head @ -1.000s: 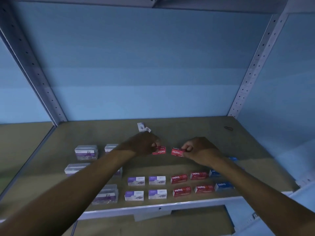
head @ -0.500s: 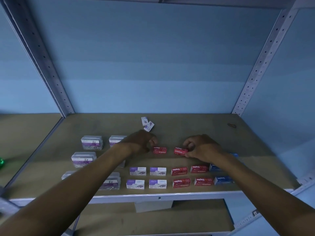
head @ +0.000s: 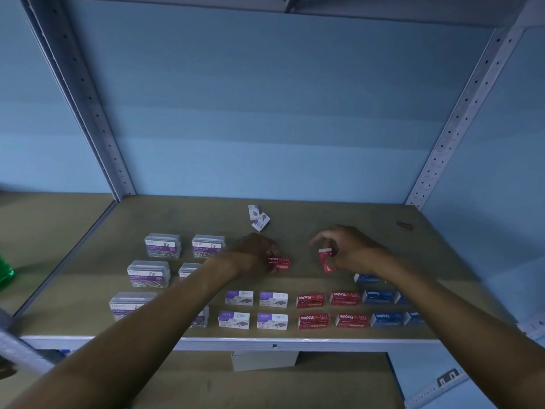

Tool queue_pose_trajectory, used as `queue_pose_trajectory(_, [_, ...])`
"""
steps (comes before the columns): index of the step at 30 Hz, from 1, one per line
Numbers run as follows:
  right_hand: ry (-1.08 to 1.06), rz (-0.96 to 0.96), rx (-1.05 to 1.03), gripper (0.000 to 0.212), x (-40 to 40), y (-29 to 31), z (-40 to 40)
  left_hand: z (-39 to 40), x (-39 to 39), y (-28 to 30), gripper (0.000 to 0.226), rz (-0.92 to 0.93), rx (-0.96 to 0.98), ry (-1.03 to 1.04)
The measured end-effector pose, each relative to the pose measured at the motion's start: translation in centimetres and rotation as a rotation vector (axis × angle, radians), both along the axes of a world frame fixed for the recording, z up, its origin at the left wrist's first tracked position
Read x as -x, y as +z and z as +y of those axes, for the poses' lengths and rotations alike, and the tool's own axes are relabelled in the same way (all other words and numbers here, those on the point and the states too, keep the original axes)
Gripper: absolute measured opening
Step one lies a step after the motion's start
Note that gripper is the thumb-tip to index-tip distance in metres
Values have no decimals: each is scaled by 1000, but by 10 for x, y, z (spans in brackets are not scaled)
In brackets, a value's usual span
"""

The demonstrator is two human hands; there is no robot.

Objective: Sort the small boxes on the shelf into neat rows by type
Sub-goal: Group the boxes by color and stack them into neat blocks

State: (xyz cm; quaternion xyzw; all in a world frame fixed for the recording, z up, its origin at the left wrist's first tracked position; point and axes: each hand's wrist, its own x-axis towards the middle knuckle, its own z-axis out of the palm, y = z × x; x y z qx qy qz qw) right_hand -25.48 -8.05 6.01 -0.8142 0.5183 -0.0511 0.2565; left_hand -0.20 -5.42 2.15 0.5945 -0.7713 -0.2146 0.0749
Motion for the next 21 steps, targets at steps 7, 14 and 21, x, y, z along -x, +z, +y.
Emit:
queue_pose_trajectory(7, [57,-8,-102,60,-17,-17,-4,-3,1,-1,20,10,0,28])
queue_pose_trajectory(14, [35,45,-66,16,-1,-24,-8,-5,-1,-6,8,45,44,37])
queue_pose_trajectory(21, [15,100,-27,14,18,-25,-5,-1,22,-9,13,120,41,1])
